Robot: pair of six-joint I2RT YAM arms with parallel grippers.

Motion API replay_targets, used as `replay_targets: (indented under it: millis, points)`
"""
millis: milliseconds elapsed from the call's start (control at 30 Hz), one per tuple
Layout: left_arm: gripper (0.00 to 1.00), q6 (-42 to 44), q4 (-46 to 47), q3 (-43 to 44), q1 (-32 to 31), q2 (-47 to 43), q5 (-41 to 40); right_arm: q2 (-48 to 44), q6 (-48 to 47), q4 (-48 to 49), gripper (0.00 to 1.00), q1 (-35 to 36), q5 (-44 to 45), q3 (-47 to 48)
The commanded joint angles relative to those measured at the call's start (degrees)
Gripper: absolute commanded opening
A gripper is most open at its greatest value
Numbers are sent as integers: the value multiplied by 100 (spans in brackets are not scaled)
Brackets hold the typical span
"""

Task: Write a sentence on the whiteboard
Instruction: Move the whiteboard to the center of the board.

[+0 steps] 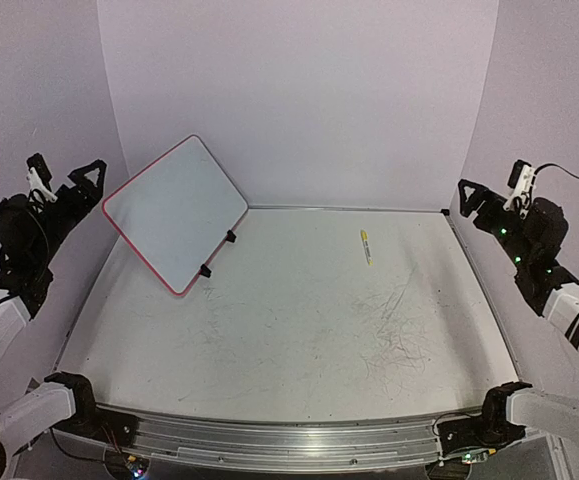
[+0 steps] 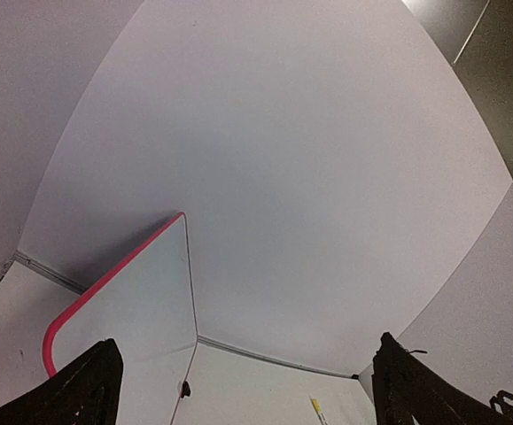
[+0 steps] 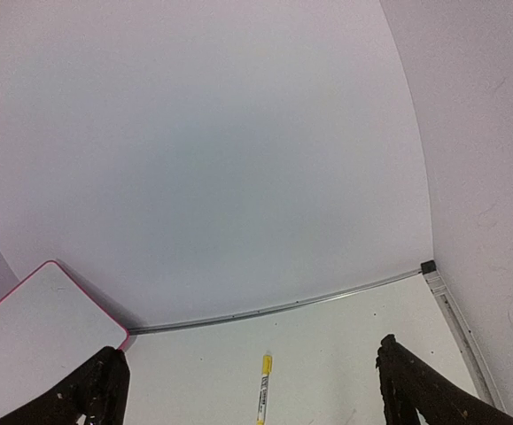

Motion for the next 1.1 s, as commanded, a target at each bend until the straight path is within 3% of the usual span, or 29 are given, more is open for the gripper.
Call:
replay_targets:
  millis: [0, 133, 333, 433, 633, 767, 833, 1067]
  points:
    - [99, -607, -9, -87, 5, -131, 48, -43, 230, 270, 98, -7, -94, 10]
    - [99, -682, -20, -142, 5, -142, 399, 110, 695, 93, 98, -6, -74, 45]
    - [99, -1019, -120, 144, -21, 598, 1884, 485, 579, -86, 98, -9, -796, 217]
    - [99, -1160, -151, 142, -378, 842, 2005, 553, 619, -93, 98, -5, -1037, 179]
    - [99, -1000, -499, 125, -2241, 1221, 452, 544, 783, -102, 98, -9, -1381, 96]
    - [99, -1245, -1385, 509, -3453, 2149, -1299, 460, 844, -116, 98, -3, -1427, 32]
    - [99, -1864, -2097, 771, -3726, 2674, -2239, 422, 844, -161, 98, 4, -1431, 21]
    - [98, -3774, -3856, 2086, -4036, 4843, -3631, 324, 775, -425, 98, 0, -1249, 29]
